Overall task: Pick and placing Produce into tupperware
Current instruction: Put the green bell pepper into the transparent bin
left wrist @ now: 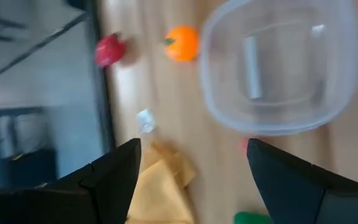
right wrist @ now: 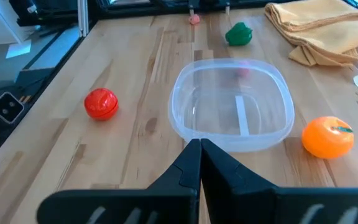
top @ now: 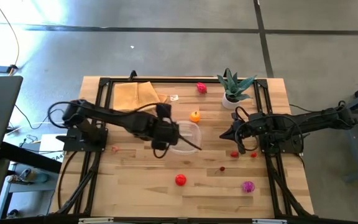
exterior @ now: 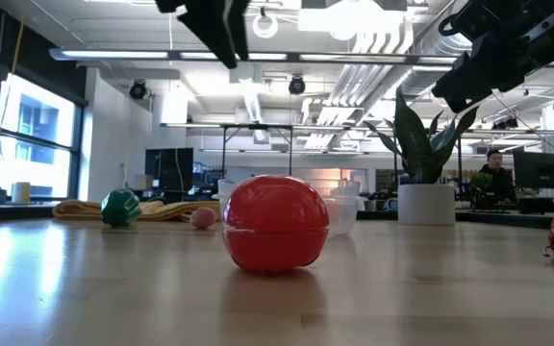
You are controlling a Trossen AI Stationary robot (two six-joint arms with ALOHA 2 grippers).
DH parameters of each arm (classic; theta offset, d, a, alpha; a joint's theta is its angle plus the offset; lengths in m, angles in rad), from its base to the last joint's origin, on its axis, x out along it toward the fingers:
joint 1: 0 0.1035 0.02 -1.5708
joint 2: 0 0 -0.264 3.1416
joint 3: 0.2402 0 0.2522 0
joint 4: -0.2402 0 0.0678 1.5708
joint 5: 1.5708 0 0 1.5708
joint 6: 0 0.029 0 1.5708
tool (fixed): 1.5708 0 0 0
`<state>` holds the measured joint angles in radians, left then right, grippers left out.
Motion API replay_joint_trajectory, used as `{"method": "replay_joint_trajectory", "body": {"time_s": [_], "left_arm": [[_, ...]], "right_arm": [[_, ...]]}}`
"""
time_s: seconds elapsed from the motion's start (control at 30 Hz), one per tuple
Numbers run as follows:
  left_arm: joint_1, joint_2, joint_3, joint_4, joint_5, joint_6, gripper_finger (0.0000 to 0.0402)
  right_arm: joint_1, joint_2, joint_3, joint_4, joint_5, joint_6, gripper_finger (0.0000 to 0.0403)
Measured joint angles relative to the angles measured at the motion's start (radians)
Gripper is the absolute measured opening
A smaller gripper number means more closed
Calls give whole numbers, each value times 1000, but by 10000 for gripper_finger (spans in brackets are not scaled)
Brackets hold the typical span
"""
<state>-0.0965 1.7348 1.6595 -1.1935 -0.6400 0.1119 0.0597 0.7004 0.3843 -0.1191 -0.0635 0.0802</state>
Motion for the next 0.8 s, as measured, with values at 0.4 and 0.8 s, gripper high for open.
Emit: {"method": "replay_joint_trajectory", "body": {"time_s": [0.4, 0.8], "left_arm": [[-71, -292, -494, 219, -22, -74, 285], [-129, -731, -820, 389, 37, -146, 285]], "right_arm": [[0, -19, 1, -23, 0, 25, 0], [0, -154, 0, -40, 0, -1, 0]]}}
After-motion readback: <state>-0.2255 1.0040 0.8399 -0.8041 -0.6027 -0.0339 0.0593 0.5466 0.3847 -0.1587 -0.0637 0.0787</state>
